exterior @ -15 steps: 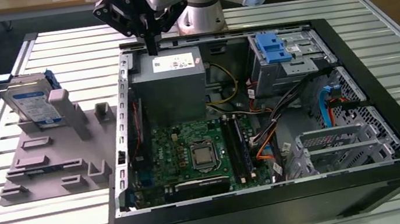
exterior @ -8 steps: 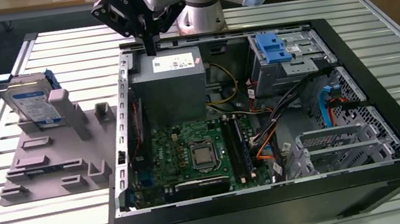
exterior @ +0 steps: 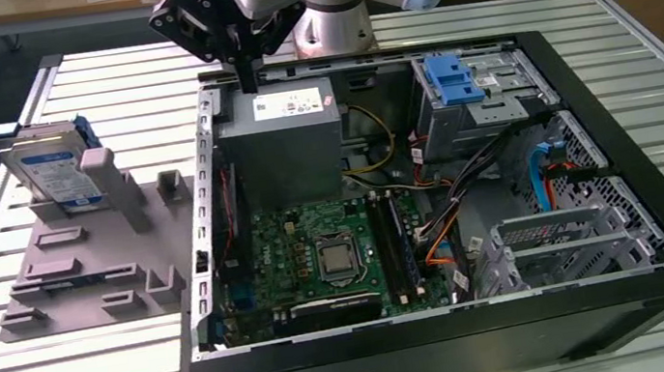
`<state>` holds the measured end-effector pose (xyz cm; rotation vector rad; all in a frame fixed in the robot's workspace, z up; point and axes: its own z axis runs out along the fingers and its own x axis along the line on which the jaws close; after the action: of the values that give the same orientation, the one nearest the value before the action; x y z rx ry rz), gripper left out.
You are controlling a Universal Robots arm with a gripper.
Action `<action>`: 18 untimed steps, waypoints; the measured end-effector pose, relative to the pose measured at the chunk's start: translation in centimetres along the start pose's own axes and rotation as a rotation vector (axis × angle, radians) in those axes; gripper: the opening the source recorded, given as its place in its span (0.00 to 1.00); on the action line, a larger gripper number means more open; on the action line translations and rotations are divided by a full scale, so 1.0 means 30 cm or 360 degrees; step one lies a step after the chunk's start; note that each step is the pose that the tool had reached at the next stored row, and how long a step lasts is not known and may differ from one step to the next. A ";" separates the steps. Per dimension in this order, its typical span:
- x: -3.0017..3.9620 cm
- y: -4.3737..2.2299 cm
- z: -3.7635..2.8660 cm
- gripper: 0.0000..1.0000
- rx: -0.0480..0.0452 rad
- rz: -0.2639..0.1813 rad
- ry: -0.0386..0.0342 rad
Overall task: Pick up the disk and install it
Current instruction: 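Reach for the disk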
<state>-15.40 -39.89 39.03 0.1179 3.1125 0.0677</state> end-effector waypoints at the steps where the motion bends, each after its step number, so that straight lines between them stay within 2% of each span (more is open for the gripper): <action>1: 0.001 0.000 0.000 0.11 0.0000 0.0000 0.0000; 18: 0.014 -0.001 0.002 0.11 0.0000 0.0000 0.0000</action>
<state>-15.83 -39.89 38.97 0.1180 3.1125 0.0676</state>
